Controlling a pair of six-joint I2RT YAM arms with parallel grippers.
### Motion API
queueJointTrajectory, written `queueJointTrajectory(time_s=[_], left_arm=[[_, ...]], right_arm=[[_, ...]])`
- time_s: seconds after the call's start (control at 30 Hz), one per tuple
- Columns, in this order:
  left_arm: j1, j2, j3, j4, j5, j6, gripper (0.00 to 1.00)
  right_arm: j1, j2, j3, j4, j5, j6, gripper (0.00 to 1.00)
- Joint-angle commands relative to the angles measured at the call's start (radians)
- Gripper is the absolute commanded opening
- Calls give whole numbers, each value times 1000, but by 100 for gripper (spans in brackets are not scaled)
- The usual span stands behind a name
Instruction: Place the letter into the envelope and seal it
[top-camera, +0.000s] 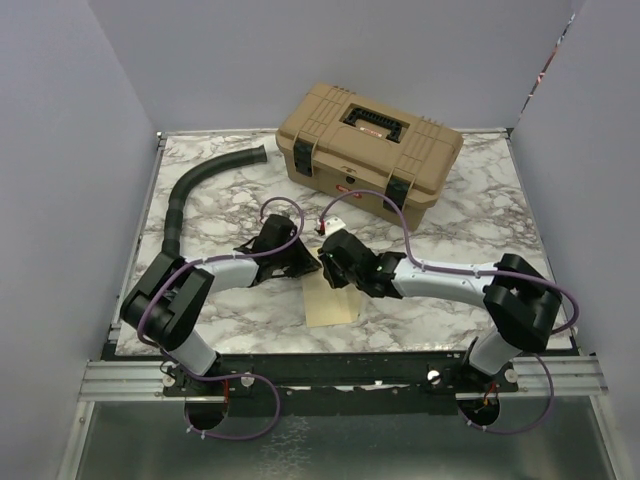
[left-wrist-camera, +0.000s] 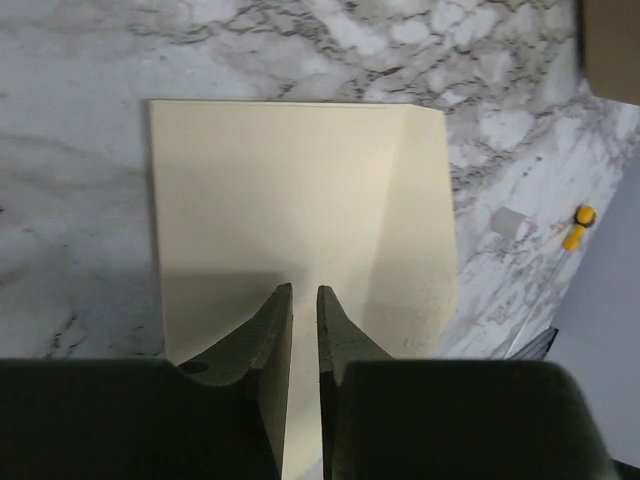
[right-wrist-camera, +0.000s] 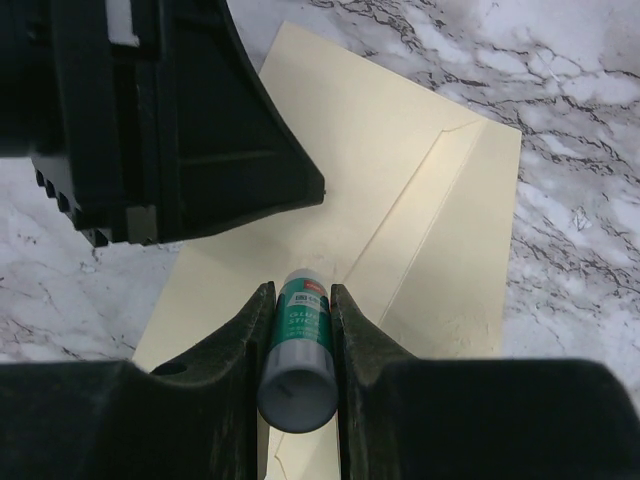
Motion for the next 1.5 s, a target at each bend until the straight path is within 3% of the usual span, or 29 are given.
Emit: queueJointTrajectory(time_s=[0.0,0.33,0.8,1.47], left_arm=[[-14,47,15,-84,-92,5,16],[-26,85,7,-194,-169,-47,18],[-27,120,-35,-223,-187,-88,1],[-27,204,-5,-279,-151,134,0]], right_arm=[[5,44,42,15,13,7,0],[6,100,22,41,-23,-3,0],[5,70,-79,48,-102,-7,0],[-66,148,-21,72,70,23,0]])
